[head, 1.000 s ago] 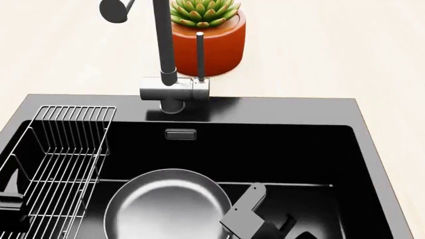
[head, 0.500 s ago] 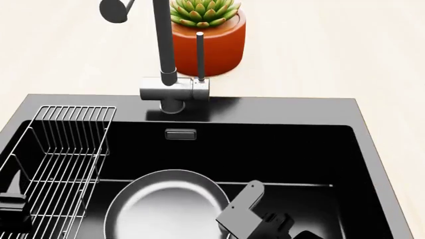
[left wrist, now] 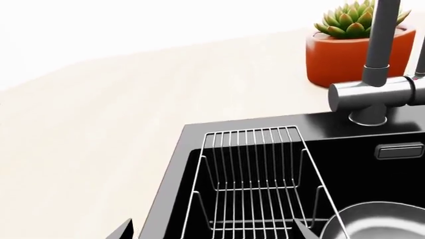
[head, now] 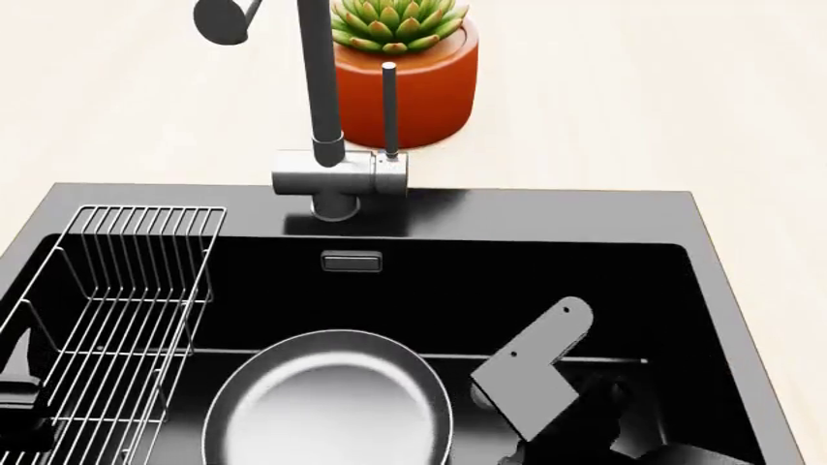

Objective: Pick the pan and sponge and place them into the sink. Then turn on the water.

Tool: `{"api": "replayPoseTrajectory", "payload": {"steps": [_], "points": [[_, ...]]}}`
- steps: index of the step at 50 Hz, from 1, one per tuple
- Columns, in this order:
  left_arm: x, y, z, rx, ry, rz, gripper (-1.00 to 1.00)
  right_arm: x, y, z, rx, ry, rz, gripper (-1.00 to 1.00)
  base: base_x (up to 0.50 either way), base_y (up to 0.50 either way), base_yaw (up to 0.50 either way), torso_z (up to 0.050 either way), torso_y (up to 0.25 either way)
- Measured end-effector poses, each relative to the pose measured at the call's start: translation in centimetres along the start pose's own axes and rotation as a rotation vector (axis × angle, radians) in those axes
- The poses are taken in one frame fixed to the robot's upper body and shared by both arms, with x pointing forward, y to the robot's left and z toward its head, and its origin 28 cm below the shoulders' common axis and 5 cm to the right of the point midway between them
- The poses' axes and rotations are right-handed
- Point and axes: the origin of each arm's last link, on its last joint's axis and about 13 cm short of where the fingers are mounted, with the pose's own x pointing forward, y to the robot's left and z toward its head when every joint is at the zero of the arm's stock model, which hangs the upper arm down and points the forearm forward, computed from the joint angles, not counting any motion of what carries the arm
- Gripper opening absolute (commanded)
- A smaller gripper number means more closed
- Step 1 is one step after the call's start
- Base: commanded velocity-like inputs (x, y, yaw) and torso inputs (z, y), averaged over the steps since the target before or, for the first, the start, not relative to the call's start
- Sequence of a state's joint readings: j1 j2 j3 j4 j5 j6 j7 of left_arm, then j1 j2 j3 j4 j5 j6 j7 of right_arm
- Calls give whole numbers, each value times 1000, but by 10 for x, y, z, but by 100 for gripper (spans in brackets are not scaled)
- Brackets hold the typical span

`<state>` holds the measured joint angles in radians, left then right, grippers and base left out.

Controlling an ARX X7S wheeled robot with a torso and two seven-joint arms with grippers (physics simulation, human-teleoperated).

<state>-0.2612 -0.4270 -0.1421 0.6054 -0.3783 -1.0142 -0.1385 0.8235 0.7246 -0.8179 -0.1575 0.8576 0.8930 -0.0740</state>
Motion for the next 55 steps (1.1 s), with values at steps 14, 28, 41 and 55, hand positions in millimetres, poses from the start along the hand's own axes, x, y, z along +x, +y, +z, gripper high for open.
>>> {"api": "replayPoseTrajectory", "payload": {"steps": [14, 28, 41, 55], "points": [[-1, 3, 2, 0, -4, 3, 100, -32, 4, -7, 86, -320, -335, 100, 0, 0, 0, 0, 0], [-7, 7, 3, 9, 24, 85, 100, -55, 5, -6, 163, -445, -557, 100, 0, 0, 0, 0, 0], [-19, 24, 3, -21, 61, 200, 100, -61, 2, 2, 163, -475, -608, 100, 0, 0, 0, 0, 0], [-42, 41, -4, -118, 136, 319, 100, -60, 2, 1, 153, -459, -622, 100, 0, 0, 0, 0, 0]]}}
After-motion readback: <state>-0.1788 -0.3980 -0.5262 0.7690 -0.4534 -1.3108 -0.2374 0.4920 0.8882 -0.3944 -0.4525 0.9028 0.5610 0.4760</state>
